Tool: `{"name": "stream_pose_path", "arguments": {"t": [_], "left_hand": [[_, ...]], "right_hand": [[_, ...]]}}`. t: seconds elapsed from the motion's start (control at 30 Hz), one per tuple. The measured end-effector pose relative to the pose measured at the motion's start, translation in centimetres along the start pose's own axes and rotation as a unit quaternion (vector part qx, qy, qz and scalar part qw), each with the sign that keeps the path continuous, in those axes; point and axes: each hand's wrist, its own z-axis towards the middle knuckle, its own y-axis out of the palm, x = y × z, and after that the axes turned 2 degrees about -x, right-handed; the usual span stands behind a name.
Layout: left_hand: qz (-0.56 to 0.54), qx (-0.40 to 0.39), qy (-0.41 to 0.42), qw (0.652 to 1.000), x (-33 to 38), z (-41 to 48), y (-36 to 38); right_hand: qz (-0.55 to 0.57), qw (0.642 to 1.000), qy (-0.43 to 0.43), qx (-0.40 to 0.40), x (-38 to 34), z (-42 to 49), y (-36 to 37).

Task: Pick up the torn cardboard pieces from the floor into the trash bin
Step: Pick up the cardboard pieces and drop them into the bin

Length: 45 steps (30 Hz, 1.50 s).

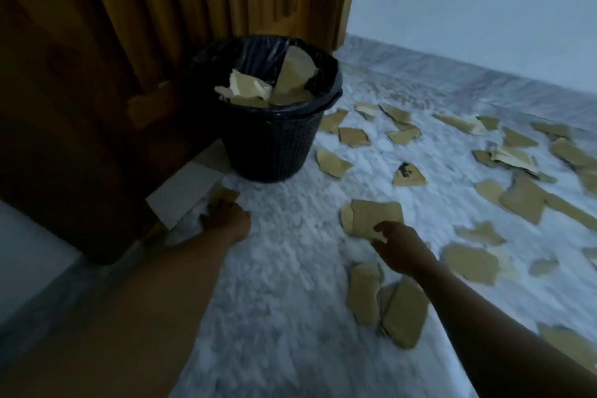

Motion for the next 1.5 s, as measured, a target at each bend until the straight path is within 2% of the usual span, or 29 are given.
{"name": "stream_pose_path", "arguments": {"t": [0.17,0.27,0.37,0.43,0.53,0.57,0.63,0.67,0.73,0.8,0.87,0.9,0.93,1.0,1.03,1.1,1.17,1.23,1.33,1.43,1.5], "left_hand": [[0.044,0.068,0.168,0.982,2.3,-2.6,2.6],[-0.005,0.039,0.146,0.989,4.3,-3.6,5.0],[-0.081,0.037,0.052,0.995,7.0,-6.0,5.3],[-0.105,0.007,0.069,0.992,8.7,-7.3,6.4],[-0.032,-0.104,0.178,0.978,10.9,-9.8,7.6],[-0.02,-0.139,0.226,0.964,11.7,-10.9,7.8],[0.058,-0.186,0.251,0.948,12.8,-12.2,8.5],[0.118,-0.21,0.237,0.941,13.5,-13.1,8.3],[0.173,-0.226,0.187,0.94,13.6,-13.9,8.7],[0.14,-0.196,0.147,0.959,13.8,-14.4,9.5],[0.089,-0.129,0.156,0.975,13.8,-15.4,9.8],[0.057,-0.107,0.156,0.98,14.0,-15.8,9.9],[0.028,-0.106,0.149,0.983,14.2,-16.0,10.0],[-0.006,-0.127,0.124,0.984,14.8,-16.1,10.1],[-0.003,-0.134,0.108,0.985,15.1,-16.2,10.0],[0.015,-0.146,0.078,0.986,15.6,-16.0,9.8],[0.048,-0.146,0.073,0.985,15.8,-15.9,9.9],[0.083,-0.13,0.08,0.985,16.0,-15.9,10.1],[0.078,-0.116,0.123,0.983,16.4,-15.5,10.4],[0.082,-0.146,0.16,0.973,17.5,-14.4,9.8],[0.095,-0.136,0.157,0.974,18.7,-13.0,9.0]], "right_hand": [[-0.006,0.985,0.169,-0.017,5.1,-3.8,2.8],[0.121,0.961,0.249,-0.012,5.3,-5.1,4.9],[0.236,0.941,0.235,0.05,3.9,-6.1,6.2],[0.298,0.926,0.219,0.072,3.3,-6.5,6.5],[0.352,0.905,0.217,0.098,3.6,-6.1,6.3],[0.337,0.913,0.207,0.096,4.0,-5.7,6.0],[0.31,0.931,0.181,0.07,5.1,-5.3,5.0],[0.324,0.928,0.177,0.056,6.0,-4.8,4.7],[0.394,0.902,0.175,0.04,6.6,-5.2,3.6],[0.469,0.869,0.16,0.005,6.1,-6.0,2.3],[0.451,0.881,0.137,-0.048,5.5,-5.9,2.6],[0.379,0.913,0.135,-0.065,5.1,-5.5,2.8],[0.294,0.943,0.132,-0.083,4.8,-5.3,3.2],[0.185,0.968,0.157,-0.071,3.5,-4.7,4.4],[0.188,0.963,0.183,-0.058,2.8,-4.6,4.8],[0.27,0.932,0.24,-0.012,2.4,-3.5,6.1],[0.353,0.905,0.238,0.01,2.7,-2.0,7.6],[0.391,0.895,0.211,0.035,2.2,-2.9,6.6],[0.293,0.941,0.159,0.064,3.5,-3.0,4.2],[0.17,0.963,0.198,0.068,5.6,-2.9,2.8],[0.141,0.966,0.204,0.067,6.5,-3.3,3.0]]}}
